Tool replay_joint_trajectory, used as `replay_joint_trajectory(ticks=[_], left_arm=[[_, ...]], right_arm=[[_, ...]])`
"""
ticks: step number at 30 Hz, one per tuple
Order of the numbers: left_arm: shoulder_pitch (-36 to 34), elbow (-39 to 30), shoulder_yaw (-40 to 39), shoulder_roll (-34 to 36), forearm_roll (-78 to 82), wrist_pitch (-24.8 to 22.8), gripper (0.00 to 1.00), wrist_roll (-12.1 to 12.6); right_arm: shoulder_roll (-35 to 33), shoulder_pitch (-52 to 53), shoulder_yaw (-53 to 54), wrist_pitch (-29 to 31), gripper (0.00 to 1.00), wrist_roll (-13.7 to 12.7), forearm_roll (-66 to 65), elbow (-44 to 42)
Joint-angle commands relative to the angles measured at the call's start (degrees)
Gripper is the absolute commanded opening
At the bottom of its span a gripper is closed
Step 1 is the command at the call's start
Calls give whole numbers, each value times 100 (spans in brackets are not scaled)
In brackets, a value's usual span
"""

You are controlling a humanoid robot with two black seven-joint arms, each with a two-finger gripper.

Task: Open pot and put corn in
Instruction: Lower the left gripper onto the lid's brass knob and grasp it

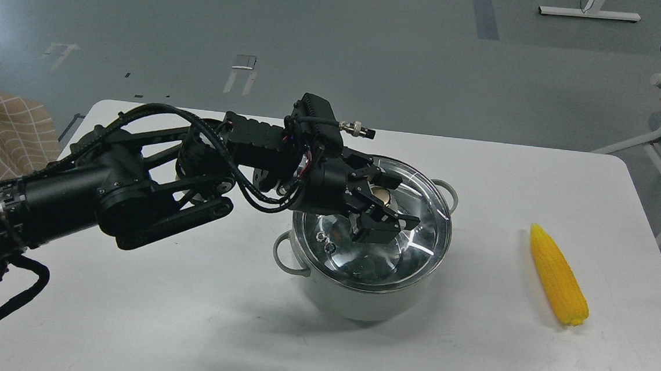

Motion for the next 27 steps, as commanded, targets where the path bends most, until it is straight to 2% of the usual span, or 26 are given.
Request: replay_joint_trajectory(ticks=[1,10,27], left_arm=[[10,-9,-43,94,-11,46,77,9],[62,-18,-34,358,-3,177,77,0],[423,-9,-34,367,15,380,77,9]], right_arm=[[-3,0,0,0,100,-1,0,0],[49,-8,-9,0,100,-1,0,9],[49,0,-18,0,100,-1,0,18]])
